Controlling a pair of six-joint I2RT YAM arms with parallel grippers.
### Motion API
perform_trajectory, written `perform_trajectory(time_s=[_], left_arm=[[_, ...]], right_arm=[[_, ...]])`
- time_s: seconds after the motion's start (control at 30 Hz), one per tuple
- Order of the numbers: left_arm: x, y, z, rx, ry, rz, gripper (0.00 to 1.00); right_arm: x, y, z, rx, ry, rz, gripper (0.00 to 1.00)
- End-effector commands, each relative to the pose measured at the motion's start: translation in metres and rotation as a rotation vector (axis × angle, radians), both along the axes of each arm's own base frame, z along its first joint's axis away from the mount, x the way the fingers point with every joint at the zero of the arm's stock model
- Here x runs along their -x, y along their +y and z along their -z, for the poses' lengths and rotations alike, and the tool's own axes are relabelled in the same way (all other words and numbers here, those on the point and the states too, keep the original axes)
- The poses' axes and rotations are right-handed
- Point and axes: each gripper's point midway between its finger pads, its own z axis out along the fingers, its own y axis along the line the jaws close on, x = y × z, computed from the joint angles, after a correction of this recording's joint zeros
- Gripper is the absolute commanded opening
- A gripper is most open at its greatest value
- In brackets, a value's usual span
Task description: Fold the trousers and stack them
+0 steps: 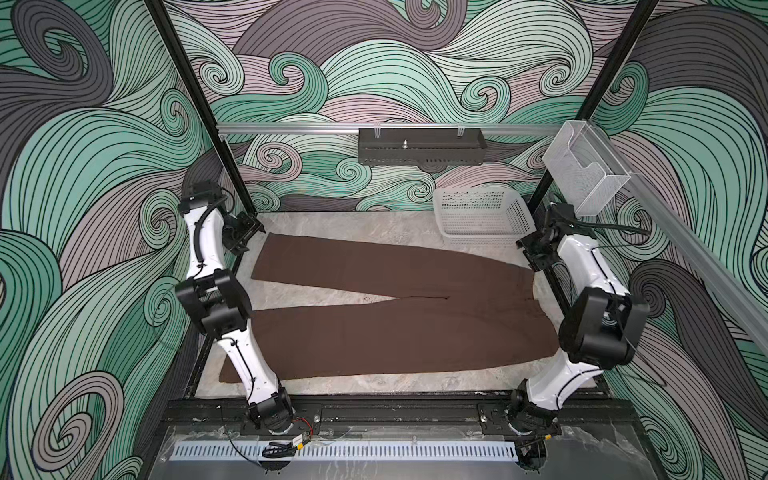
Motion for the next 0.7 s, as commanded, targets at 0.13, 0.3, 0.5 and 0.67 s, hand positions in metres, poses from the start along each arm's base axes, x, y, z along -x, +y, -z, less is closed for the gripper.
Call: perform_trajectory(time_s=[0.13, 0.3, 0.5, 0.67], left_arm=[[0.093, -0.011, -0.014, -0.092, -0.086, -0.113, 0.78], [0.144, -0.022, -0.008, -0.123, -0.127, -0.167, 0.79], [0.170, -0.037, 0.020, -0.085, -0.079, -0.164, 0.81], [0.177, -0.049, 0.052, -0.015, -0.030, -0.148, 0.81]], right_arm=[[0.072, 0.019, 0.018, -0.023, 0.079, -0.043, 0.66], [0.107, 0.025, 0.020, -0.001, 0.065, -0.058, 0.67], [0.137, 0.031, 0.033, -0.002, 0.071, -0.085, 0.67], [0.146, 0.026, 0.048, -0.021, 0.099, -0.072, 0.67]])
